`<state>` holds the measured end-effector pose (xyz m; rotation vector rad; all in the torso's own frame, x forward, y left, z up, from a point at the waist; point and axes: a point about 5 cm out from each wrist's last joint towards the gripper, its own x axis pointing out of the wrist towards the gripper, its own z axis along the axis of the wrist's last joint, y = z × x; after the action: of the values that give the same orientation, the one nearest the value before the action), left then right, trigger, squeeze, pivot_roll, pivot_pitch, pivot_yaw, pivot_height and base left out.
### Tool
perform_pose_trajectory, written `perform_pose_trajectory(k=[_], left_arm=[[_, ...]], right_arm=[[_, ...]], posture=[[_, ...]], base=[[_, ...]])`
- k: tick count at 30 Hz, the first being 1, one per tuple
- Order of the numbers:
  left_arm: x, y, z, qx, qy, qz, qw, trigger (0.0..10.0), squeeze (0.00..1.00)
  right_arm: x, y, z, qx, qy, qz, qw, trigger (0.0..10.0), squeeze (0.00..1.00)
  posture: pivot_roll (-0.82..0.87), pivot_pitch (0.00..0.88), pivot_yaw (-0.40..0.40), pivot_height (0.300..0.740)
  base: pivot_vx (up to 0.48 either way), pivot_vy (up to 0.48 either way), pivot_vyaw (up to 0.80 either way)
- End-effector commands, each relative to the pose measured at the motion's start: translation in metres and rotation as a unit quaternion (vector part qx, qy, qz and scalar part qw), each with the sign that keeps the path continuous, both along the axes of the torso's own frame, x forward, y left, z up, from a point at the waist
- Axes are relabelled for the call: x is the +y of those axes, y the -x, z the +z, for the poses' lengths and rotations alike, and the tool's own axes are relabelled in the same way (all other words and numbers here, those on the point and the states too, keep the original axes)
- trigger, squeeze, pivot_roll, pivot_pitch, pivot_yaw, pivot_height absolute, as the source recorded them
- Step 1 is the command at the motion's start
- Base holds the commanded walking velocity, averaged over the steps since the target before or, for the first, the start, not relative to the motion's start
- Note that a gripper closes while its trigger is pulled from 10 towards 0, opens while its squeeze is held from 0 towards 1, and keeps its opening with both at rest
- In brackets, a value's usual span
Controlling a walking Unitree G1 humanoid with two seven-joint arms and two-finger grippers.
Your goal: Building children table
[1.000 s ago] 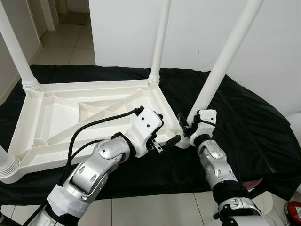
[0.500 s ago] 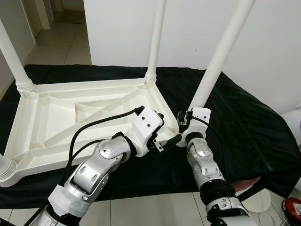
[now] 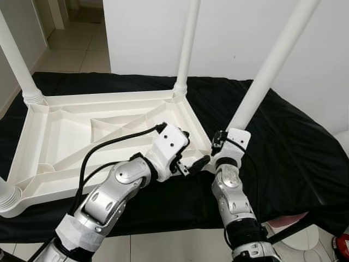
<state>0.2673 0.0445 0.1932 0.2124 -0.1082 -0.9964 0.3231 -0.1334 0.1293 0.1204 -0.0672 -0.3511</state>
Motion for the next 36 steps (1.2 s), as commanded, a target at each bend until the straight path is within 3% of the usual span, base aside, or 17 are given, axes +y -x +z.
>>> perform_pose_trajectory(k=[1,10,11,14,19,20,25,26,32,36], left_arm=[[-0.001,0.002,0.000,0.004,-0.007,-0.022,1.000,10.0,0.00],[-0.002,0.003,0.000,0.005,-0.005,-0.023,1.000,10.0,0.00],[-0.002,0.003,0.000,0.006,-0.005,-0.024,1.000,10.0,0.00],[-0.003,0.003,0.000,0.007,-0.004,-0.024,1.000,10.0,0.00],[-0.004,0.003,-0.001,0.008,-0.003,-0.024,1.000,10.0,0.00],[-0.005,0.004,-0.001,0.010,-0.001,-0.026,1.000,10.0,0.00],[-0.007,0.005,-0.003,0.014,-0.002,-0.028,0.999,10.0,0.00],[-0.012,0.007,-0.010,0.022,-0.017,-0.034,0.999,10.0,0.00],[-0.017,0.009,-0.021,0.038,-0.040,-0.040,0.998,10.0,0.00],[-0.019,0.011,-0.035,0.054,-0.064,-0.040,0.996,10.0,0.00]], right_arm=[[-0.034,0.013,-0.032,0.077,-0.011,-0.090,0.993,10.0,0.00],[-0.035,0.011,-0.025,0.058,0.005,-0.083,0.995,10.0,0.03],[-0.034,0.011,-0.020,0.039,0.008,-0.068,0.997,10.0,1.00],[-0.030,0.010,-0.009,-0.007,0.013,-0.032,0.999,10.0,1.00],[-0.028,0.008,-0.001,-0.033,0.017,-0.004,0.999,10.0,1.00],[-0.028,0.005,0.005,-0.047,0.030,0.025,0.998,10.0,0.00],[-0.029,0.002,0.006,-0.048,0.029,0.050,0.997,10.0,0.00],[-0.034,0.001,0.005,-0.044,0.029,0.082,0.995,10.0,0.00],[-0.041,0.001,0.004,-0.042,0.036,0.115,0.992,10.0,0.00],[-0.048,0.003,0.000,-0.033,0.047,0.174,0.983,10.0,0.00]], posture=[[0.01,0.000,-0.067,0.740],[0.01,0.000,-0.065,0.740],[0.00,0.000,-0.065,0.740],[0.00,0.000,-0.069,0.740],[0.00,0.000,-0.070,0.740],[0.00,0.000,-0.071,0.740],[0.00,0.000,-0.072,0.740],[0.00,0.000,-0.073,0.740],[0.00,0.000,-0.072,0.740],[0.00,0.000,-0.072,0.740]], base=[[0.000,0.000,0.00],[0.000,0.000,0.00],[0.000,0.000,0.00],[0.000,0.000,0.00],[0.000,0.000,0.00],[0.000,0.000,0.00],[0.000,0.000,0.00],[0.000,0.000,0.00],[0.000,0.000,0.00],[0.000,0.000,0.00]])
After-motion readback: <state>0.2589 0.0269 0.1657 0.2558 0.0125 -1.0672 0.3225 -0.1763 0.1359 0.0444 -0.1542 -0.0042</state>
